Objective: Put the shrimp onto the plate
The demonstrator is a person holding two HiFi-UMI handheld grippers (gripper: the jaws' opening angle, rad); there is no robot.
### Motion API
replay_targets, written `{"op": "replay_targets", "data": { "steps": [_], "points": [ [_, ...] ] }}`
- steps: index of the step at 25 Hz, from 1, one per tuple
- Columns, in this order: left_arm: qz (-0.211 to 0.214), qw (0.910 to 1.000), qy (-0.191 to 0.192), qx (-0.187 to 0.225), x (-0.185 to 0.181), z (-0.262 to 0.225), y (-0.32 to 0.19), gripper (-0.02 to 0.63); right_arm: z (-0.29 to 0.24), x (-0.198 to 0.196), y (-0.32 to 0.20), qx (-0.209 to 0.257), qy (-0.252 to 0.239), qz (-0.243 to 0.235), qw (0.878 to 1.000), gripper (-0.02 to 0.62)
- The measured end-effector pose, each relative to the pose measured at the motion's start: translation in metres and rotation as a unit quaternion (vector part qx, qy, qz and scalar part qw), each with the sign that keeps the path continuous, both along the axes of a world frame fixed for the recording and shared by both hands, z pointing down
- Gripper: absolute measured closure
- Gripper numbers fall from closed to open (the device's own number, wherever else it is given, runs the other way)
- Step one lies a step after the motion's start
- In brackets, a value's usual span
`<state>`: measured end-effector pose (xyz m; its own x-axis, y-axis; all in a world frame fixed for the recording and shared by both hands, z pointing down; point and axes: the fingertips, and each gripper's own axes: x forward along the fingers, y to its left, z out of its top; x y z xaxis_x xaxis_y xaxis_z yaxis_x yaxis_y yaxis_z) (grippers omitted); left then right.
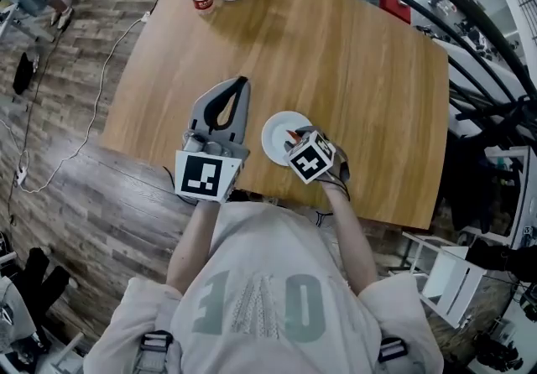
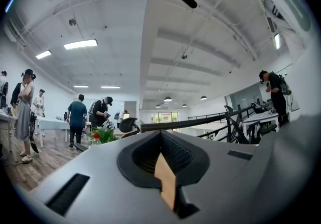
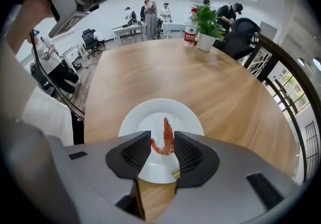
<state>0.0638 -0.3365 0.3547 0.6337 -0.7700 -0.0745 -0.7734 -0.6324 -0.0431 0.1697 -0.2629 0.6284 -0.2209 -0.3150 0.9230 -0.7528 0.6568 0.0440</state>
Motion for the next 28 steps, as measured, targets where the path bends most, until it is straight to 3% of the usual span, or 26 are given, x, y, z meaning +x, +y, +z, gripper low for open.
{"op": "replay_targets", "data": {
  "steps": [4,19,24,26,28],
  "points": [
    [-0.005,1.0000,-0.001,-0.003,-0.006,0.000,-0.005,0.597,0.004,-0.001,0.002,-0.024,-0.016,0.013,0.999,0.442],
    [-0.006,1.0000,0.001,0.001,-0.015,-0.002,-0.009,0.597,-0.006,-0.014,-0.002,-0.002,-0.048,0.030,0.998,0.414],
    [0.001,1.0000,0.000,0.009,-0.009,-0.009,-0.010,0.597,-0.056,-0.012,-0.028,0.071,-0.083,0.059,0.992,0.416],
    [0.006,0.9999,0.001,0.013,-0.006,-0.014,-0.011,0.597,-0.089,-0.009,-0.047,0.128,-0.106,0.077,0.983,0.417],
    [0.017,0.9996,0.000,0.022,0.000,-0.020,-0.012,0.597,-0.128,-0.006,-0.062,0.194,-0.137,0.100,0.966,0.428]
  ]
}}
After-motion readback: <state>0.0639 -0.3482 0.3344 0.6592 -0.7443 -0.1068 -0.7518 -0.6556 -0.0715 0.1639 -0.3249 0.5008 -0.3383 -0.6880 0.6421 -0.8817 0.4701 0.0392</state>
